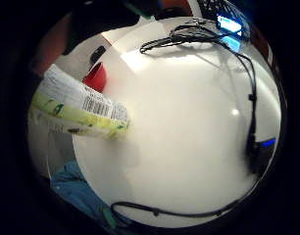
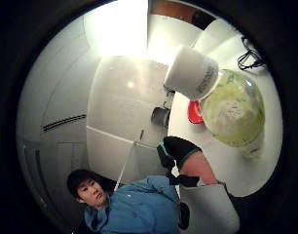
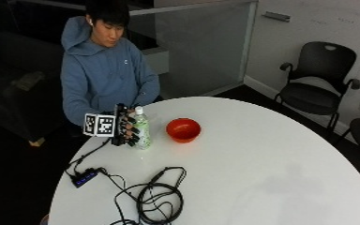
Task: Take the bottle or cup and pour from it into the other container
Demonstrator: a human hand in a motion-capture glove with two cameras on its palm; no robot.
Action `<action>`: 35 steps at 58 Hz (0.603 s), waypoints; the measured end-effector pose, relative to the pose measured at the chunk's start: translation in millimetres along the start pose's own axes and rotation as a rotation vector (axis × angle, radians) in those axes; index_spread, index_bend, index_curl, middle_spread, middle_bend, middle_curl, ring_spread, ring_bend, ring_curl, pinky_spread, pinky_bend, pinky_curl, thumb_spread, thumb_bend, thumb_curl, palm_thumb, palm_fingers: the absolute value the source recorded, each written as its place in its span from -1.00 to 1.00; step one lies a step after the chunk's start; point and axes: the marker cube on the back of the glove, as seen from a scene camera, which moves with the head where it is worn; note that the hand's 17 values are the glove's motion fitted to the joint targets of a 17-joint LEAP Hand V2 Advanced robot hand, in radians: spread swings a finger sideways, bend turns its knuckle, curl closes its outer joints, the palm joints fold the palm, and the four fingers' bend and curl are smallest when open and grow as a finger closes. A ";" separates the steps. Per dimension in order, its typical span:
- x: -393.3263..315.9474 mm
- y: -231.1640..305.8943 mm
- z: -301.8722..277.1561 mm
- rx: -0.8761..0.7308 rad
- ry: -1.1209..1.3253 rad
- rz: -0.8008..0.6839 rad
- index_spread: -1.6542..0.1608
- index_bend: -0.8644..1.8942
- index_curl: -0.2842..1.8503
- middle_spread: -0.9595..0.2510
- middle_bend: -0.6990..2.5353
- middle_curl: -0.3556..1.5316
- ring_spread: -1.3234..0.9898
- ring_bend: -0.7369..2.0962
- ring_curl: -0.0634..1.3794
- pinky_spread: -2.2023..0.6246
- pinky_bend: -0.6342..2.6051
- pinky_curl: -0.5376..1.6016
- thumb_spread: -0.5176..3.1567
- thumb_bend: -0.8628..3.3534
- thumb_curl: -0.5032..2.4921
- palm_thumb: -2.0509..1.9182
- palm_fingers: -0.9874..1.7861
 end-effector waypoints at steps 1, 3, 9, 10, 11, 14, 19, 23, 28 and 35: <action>0.2 -0.9 2.8 0.002 -0.014 -0.003 0.48 -0.29 -0.56 0.76 -0.46 -0.32 0.34 -0.04 -0.48 0.78 -0.09 -0.20 -0.22 -0.60 -0.42 0.31 -0.28; 0.3 -1.7 9.2 0.005 -0.047 -0.008 0.48 -0.29 -0.56 0.77 -0.46 -0.32 0.34 -0.03 -0.47 0.78 -0.09 -0.20 -0.22 -0.60 -0.42 0.31 -0.28; -0.6 -6.8 29.4 0.045 -0.186 -0.030 0.48 -0.29 -0.56 0.79 -0.45 -0.31 0.34 -0.02 -0.48 0.78 -0.07 -0.20 -0.23 -0.60 -0.41 0.35 -0.23; -0.8 -7.9 32.1 0.058 -0.208 -0.032 0.49 -0.28 -0.56 0.80 -0.45 -0.31 0.34 -0.02 -0.48 0.78 -0.07 -0.20 -0.23 -0.59 -0.41 0.36 -0.22; -0.8 -8.9 34.7 0.072 -0.229 -0.035 0.49 -0.28 -0.56 0.80 -0.44 -0.31 0.34 -0.02 -0.48 0.78 -0.06 -0.20 -0.24 -0.60 -0.41 0.36 -0.21; -0.4 -10.6 41.6 0.122 -0.282 -0.045 0.50 -0.27 -0.56 0.81 -0.43 -0.30 0.34 -0.02 -0.49 0.78 -0.06 -0.20 -0.24 -0.59 -0.41 0.38 -0.14; 0.4 -15.4 45.3 0.187 -0.336 -0.059 0.55 -0.23 -0.52 0.81 -0.43 -0.29 0.31 -0.03 -0.49 0.76 -0.07 -0.21 -0.26 -0.58 -0.39 0.44 0.05; -0.6 -18.8 50.5 0.272 -0.356 -0.046 0.62 -0.19 -0.49 0.75 -0.39 -0.27 0.22 -0.04 -0.51 0.70 -0.13 -0.24 -0.28 -0.57 -0.37 0.50 0.31; -2.5 -30.3 53.6 0.431 -0.334 -0.091 0.66 -0.22 -0.45 0.65 -0.33 -0.21 0.10 -0.06 -0.48 0.60 -0.19 -0.25 -0.36 -0.58 -0.33 0.53 0.47; -3.6 -30.8 57.0 0.439 -0.302 -0.077 0.69 -0.25 -0.40 0.56 -0.35 -0.18 0.04 -0.09 -0.42 0.53 -0.21 -0.23 -0.46 -0.60 -0.29 0.56 0.52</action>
